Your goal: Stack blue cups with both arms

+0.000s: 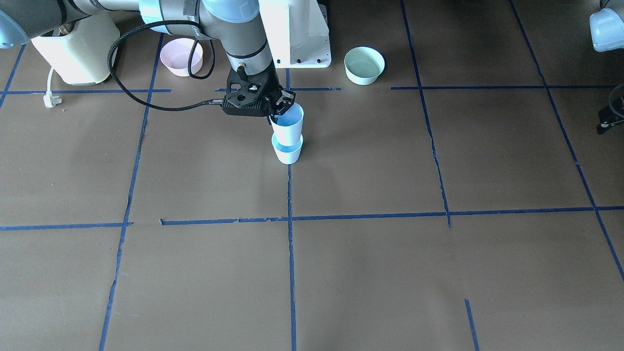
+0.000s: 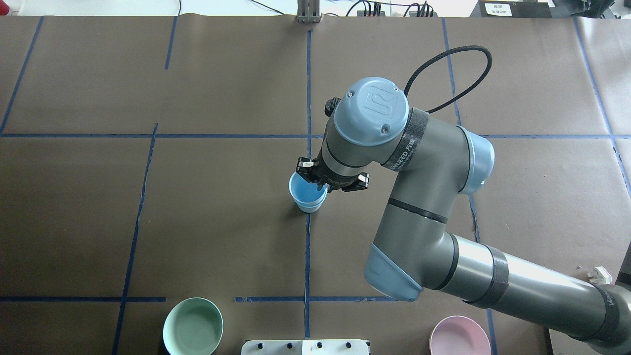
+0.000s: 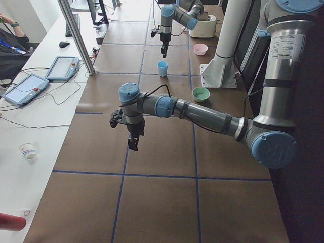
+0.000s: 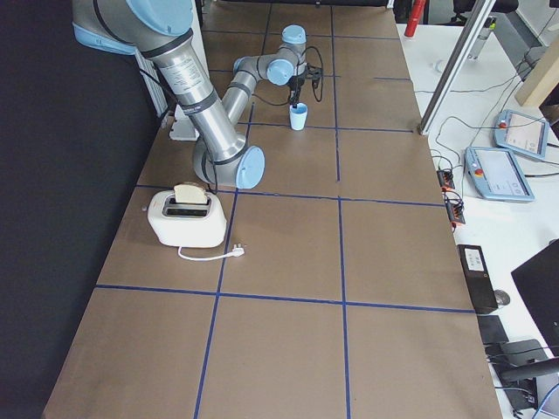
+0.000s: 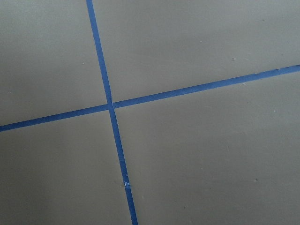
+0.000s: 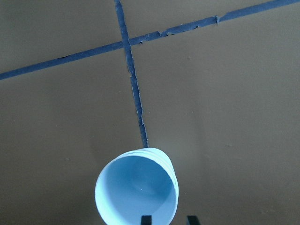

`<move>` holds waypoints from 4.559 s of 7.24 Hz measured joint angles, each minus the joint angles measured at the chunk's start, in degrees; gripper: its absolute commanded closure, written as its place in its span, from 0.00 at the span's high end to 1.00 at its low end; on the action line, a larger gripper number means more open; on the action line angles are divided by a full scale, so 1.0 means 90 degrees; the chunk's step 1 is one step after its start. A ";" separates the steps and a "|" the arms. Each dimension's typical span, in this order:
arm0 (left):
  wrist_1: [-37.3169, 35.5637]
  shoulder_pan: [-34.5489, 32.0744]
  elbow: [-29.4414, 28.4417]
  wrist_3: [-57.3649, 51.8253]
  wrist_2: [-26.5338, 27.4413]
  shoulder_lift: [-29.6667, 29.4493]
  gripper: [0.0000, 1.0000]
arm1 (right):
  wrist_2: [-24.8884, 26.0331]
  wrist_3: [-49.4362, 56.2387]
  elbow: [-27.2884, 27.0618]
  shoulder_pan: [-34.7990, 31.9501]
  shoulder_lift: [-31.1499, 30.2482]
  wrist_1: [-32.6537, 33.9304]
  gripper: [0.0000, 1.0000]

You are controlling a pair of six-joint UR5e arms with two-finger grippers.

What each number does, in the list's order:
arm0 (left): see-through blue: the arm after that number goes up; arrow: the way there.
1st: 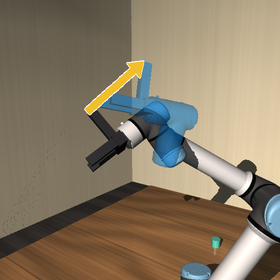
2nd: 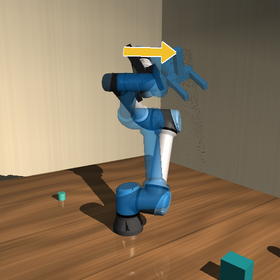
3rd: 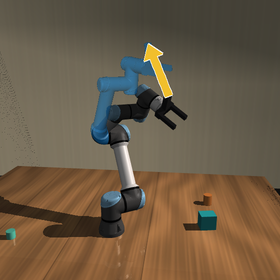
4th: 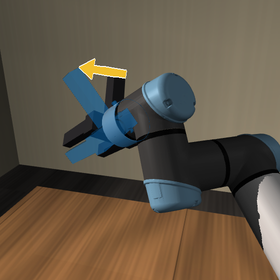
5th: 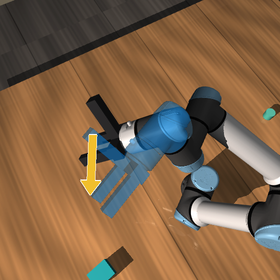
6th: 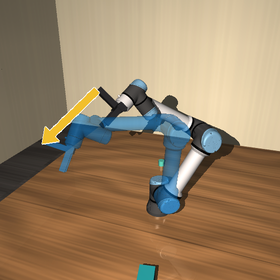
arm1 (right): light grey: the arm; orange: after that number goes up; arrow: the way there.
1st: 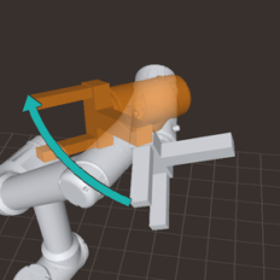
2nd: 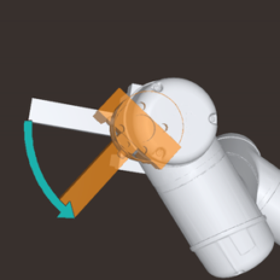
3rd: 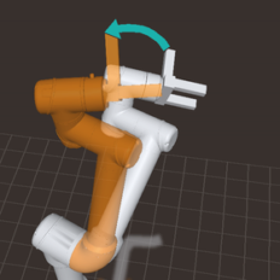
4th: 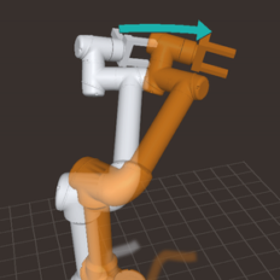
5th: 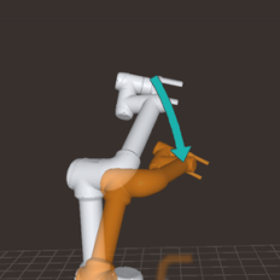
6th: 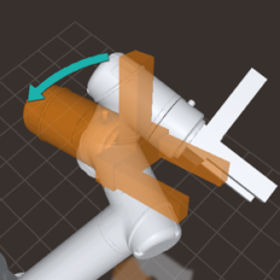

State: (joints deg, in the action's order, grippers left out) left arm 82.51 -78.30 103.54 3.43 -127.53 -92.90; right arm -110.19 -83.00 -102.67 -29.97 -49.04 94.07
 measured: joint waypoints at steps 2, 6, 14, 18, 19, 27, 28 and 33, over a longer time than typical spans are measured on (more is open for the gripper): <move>-0.0002 -0.0001 0.0000 0.0000 -0.0046 0.0000 1.00 | 0.0004 0.0002 -0.0022 0.0000 -0.0026 -0.0003 1.00; -0.0008 -0.0035 0.0000 0.0000 -0.0090 0.0000 1.00 | -0.0070 0.0253 -0.0547 -0.0530 -0.0372 0.0256 1.00; -0.0010 -0.0721 -0.0862 -0.0727 -0.0707 0.0014 1.00 | -0.1678 0.5685 -0.1190 -0.3726 -0.3369 0.0550 1.00; -0.0080 -0.1377 -0.1507 -0.1470 -0.0848 -0.0005 1.00 | -0.3191 0.8315 0.0556 -0.5472 -0.4238 -0.0767 1.00; -0.0099 -0.1397 -0.1521 -0.1453 -0.0857 0.0033 1.00 | -0.3321 0.8656 0.0999 -0.5807 -0.4364 -0.1114 1.00; -0.0008 -0.1407 -0.1548 -0.1318 -0.0871 0.0304 1.00 | -0.3209 0.8926 0.1591 -0.6882 -0.4763 -0.1333 1.00; -0.0008 -0.1407 -0.1544 -0.1318 -0.0873 0.0303 1.00 | -0.3268 0.8914 0.1575 -0.6975 -0.4793 -0.1331 1.00; -0.0007 -0.1407 -0.1554 -0.1328 -0.0869 0.0303 1.00 | -0.3234 0.8915 0.1555 -0.7041 -0.4866 -0.1350 1.00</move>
State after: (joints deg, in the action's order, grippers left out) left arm 82.44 -90.97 89.55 -8.52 -135.35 -90.18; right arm -139.29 -2.76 -88.68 -93.34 -92.84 81.92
